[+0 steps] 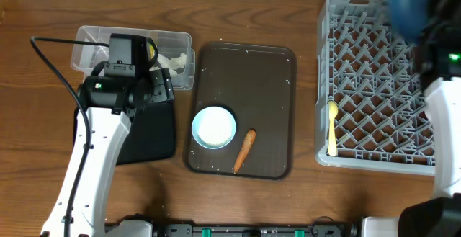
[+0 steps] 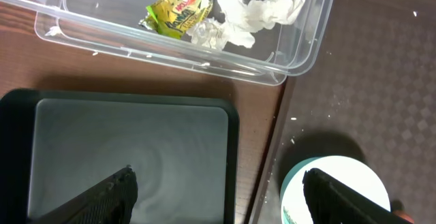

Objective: Sort waste into correct bins and load items into the dishwasher rack
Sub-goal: 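Lift the blue plate and carry it into the rack's right side, then release the plate and raise the right gripper over the rack, then reach the left gripper to the white bowl of rice and grasp it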

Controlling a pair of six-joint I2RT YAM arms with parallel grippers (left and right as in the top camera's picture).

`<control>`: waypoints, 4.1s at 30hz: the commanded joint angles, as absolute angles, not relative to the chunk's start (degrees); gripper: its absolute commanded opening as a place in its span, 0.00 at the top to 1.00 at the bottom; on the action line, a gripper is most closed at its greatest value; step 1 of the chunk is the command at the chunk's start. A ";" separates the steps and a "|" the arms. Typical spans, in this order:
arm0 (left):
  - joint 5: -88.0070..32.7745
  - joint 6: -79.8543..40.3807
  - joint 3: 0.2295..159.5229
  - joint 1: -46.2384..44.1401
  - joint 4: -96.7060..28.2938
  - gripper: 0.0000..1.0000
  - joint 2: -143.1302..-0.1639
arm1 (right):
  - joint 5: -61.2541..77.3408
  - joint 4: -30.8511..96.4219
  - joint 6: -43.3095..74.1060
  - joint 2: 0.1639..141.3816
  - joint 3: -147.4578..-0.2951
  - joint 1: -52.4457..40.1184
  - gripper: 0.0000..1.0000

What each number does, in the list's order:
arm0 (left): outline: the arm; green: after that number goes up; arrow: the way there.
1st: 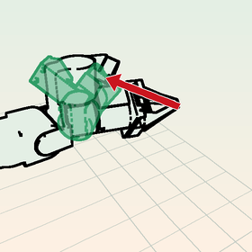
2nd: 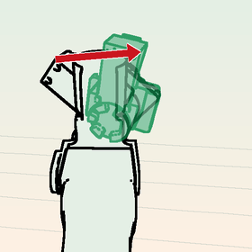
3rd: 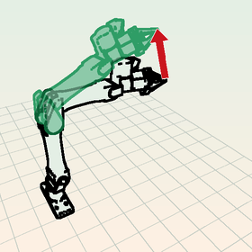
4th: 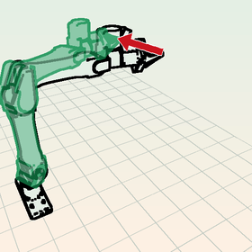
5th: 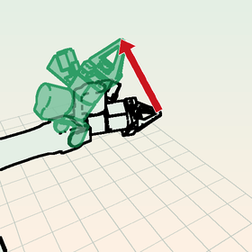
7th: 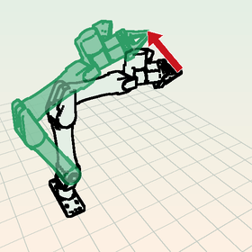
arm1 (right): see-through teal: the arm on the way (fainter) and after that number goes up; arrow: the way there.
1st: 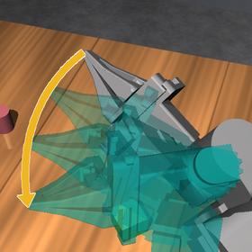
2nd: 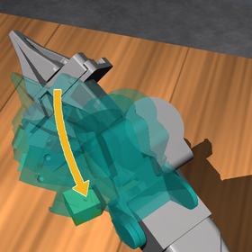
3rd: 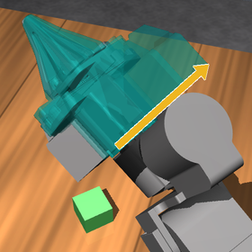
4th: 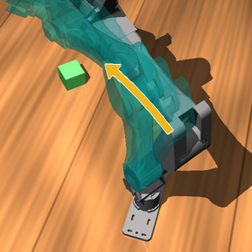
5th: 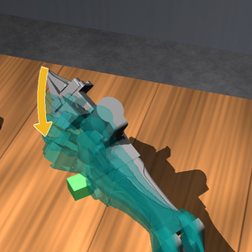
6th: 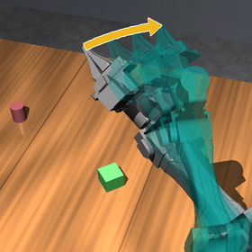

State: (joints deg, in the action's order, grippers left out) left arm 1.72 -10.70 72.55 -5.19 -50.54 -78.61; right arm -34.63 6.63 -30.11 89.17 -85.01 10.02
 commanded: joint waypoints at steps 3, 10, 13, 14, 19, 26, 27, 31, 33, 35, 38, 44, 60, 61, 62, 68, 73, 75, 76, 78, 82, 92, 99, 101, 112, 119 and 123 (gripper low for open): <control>2.17 -11.27 72.86 -4.99 -50.52 0.20 -78.32 | -37.50 1.26 -46.89 91.53 -85.49 16.82 0.99; 2.17 -11.27 72.86 -4.99 -50.50 0.20 -78.32 | -37.52 -5.37 -57.52 96.77 -85.49 23.35 0.99; 2.17 -11.27 72.86 -4.99 -50.50 0.20 -78.32 | -37.52 -11.25 -61.60 99.88 -85.49 25.15 0.99; 2.17 -11.27 72.86 -4.99 -50.50 0.20 -78.35 | -37.52 -12.78 -62.65 100.62 -85.49 25.47 0.99; 2.17 -11.29 72.86 -4.99 -50.50 0.20 -78.32 | -37.43 -21.85 -68.97 105.89 -85.49 26.61 0.99; 2.17 -11.29 72.86 -4.99 -49.82 0.20 -78.35 | -37.08 -23.42 -70.37 113.06 -85.49 26.61 0.99; 2.20 -11.29 72.86 -4.99 -49.60 0.20 -78.32 | -37.08 -23.40 -70.37 113.86 -85.49 26.61 0.99; 2.20 -11.29 72.86 -4.99 -48.93 0.20 -78.35 | -37.50 -23.38 -70.32 116.73 -85.49 26.15 0.99; 2.17 -11.29 72.86 -4.99 -48.80 0.20 -78.32 | -37.98 -23.33 -69.71 117.36 -85.49 25.54 0.99; 2.17 -11.27 72.86 -4.99 -48.80 0.20 -78.35 | -38.15 -22.55 -67.16 117.45 -85.49 24.95 0.99; 2.20 -11.27 72.86 -4.99 -48.80 0.20 -78.32 | -39.53 -22.06 -63.20 117.45 -85.49 23.77 0.91; 2.20 -11.25 72.86 -4.99 -48.82 0.20 -78.32 | -42.61 -15.16 -56.45 117.45 -85.49 21.43 0.40; 2.20 -11.27 72.86 -4.99 -48.82 0.20 -78.35 | -35.99 -7.62 -38.94 104.73 -85.49 20.91 0.06; 2.20 -11.25 72.86 -4.99 -48.82 0.20 -78.32 | -32.84 -4.69 -37.65 103.24 -85.49 20.93 0.06; 2.20 -11.25 72.86 -4.99 -48.80 0.20 -78.32 | -29.85 -1.78 -36.47 102.02 -85.49 20.93 0.06; 2.20 -11.25 72.86 -4.99 -48.84 0.20 -78.32 | -3.55 17.76 -24.93 95.53 -85.49 20.91 0.07; 2.20 -11.25 72.86 -4.99 -48.82 0.20 -78.35 | 12.58 31.35 -13.96 93.84 -85.49 20.91 0.13; 2.20 -11.25 72.86 -4.99 -48.82 0.20 -78.32 | 16.82 36.29 -10.87 93.86 -85.49 20.91 0.15; 2.20 -11.25 72.86 -4.99 -48.82 0.19 -78.32 | 18.50 38.54 -9.93 93.86 -85.49 20.86 0.16; 2.20 -11.25 72.86 -4.99 -48.82 0.20 -78.32 | 20.45 41.91 -9.63 93.86 -85.49 20.62 0.17; 2.20 -11.25 72.86 -4.99 -48.82 0.19 -78.35 | 22.13 48.21 -9.67 93.86 -85.47 18.65 0.17; 2.17 -11.27 72.86 -4.99 -49.80 0.19 -78.48 | 22.26 53.43 -9.65 93.86 -85.27 3.70 0.15; -1.76 -11.25 72.86 -5.89 -51.22 0.19 -78.48 | 14.61 53.17 -4.19 93.86 -85.25 -6.20 0.12; -4.01 -11.27 72.86 -7.22 -51.22 0.19 -78.54 | 12.12 52.95 -2.72 93.89 -85.25 -7.31 0.11; -4.47 -19.53 71.81 -21.02 -50.89 0.19 -83.83 | 10.26 52.95 -2.61 93.86 -85.25 -7.51 0.09; -4.49 -23.99 71.79 -28.45 -48.21 0.19 -93.06 | 10.26 52.97 -2.59 93.86 -85.25 -7.35 0.09; -4.49 -25.85 71.79 -31.55 -45.84 0.19 -97.56 | 10.26 53.12 -2.59 93.89 -85.25 -7.35 0.09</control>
